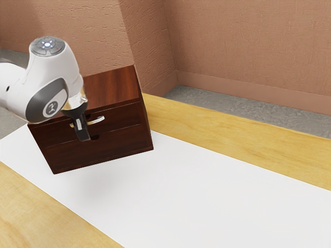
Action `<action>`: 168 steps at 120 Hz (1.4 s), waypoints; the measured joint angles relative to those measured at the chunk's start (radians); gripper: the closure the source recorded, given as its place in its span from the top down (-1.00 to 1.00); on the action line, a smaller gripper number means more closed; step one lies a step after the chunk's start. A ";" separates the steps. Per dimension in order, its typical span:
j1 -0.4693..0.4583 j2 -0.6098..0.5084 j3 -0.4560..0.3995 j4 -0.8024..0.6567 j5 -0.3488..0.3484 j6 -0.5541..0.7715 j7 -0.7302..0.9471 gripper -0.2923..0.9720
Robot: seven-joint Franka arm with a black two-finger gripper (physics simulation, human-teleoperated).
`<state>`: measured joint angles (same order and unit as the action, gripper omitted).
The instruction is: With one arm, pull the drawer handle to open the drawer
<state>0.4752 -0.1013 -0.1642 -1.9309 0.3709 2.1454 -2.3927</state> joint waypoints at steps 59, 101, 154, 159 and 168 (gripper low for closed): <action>0.012 0.036 -0.003 -0.015 -0.003 0.044 0.012 -0.05; 0.014 0.029 -0.007 -0.017 -0.007 0.047 0.017 -0.24; -0.013 -0.003 -0.011 -0.058 -0.022 0.036 -0.001 -0.27; -0.016 -0.007 -0.012 -0.064 -0.024 0.036 -0.004 -0.27; -0.023 -0.018 -0.010 -0.073 -0.025 0.035 -0.012 -0.27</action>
<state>0.4517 -0.1192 -0.1742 -2.0043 0.3454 2.1806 -2.4045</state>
